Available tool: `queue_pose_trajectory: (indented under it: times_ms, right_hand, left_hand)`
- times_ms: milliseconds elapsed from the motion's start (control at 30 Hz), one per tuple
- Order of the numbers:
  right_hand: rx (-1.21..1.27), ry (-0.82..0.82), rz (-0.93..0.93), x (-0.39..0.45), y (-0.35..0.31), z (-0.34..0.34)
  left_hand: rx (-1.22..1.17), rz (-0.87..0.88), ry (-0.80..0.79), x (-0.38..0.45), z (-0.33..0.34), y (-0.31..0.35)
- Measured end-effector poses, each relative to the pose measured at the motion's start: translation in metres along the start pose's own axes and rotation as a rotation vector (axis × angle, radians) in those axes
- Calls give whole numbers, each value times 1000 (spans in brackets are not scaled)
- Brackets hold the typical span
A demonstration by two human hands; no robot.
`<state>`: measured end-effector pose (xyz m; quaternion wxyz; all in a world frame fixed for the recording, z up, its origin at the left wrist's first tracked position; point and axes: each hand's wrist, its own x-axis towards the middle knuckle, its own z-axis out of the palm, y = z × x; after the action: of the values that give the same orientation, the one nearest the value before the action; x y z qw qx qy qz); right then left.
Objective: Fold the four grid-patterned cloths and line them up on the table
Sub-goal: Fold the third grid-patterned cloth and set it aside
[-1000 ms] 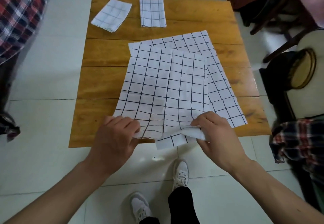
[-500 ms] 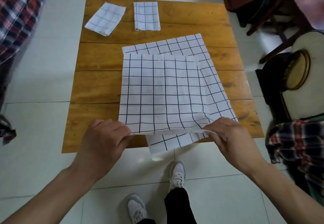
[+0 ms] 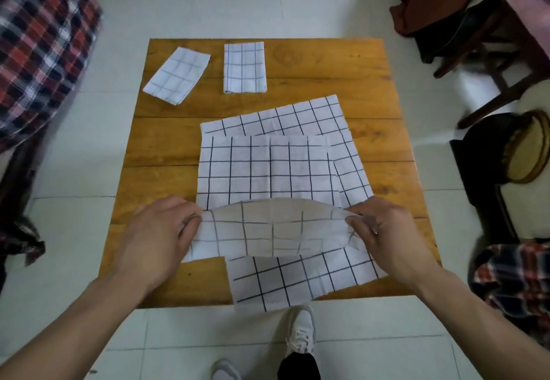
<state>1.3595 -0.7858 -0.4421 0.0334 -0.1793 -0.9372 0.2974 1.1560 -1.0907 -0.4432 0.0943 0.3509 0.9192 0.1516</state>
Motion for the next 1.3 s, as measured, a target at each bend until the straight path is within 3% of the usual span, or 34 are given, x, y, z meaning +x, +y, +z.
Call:
queue_pose_trajectory:
  times_ms: [167,333,833,1033,1300]
  right_hand:
    - [67,-19,153,49,14,3]
    - [129,-21,281,92,29,15]
    - [31,-51,461,183,53,47]
    - [-5,-116,443,204,64,55]
    - [-44,-126,387,215,77,63]
  left_hand:
    - [39,-119,18,38,0,-2]
    - [-95,-248,55,74,11,-15]
    - [-258,-338,7,169,62,-56]
    - [-308,-429,-47,193,72,-60]
    - [-301,-504,4,200,84,-63]
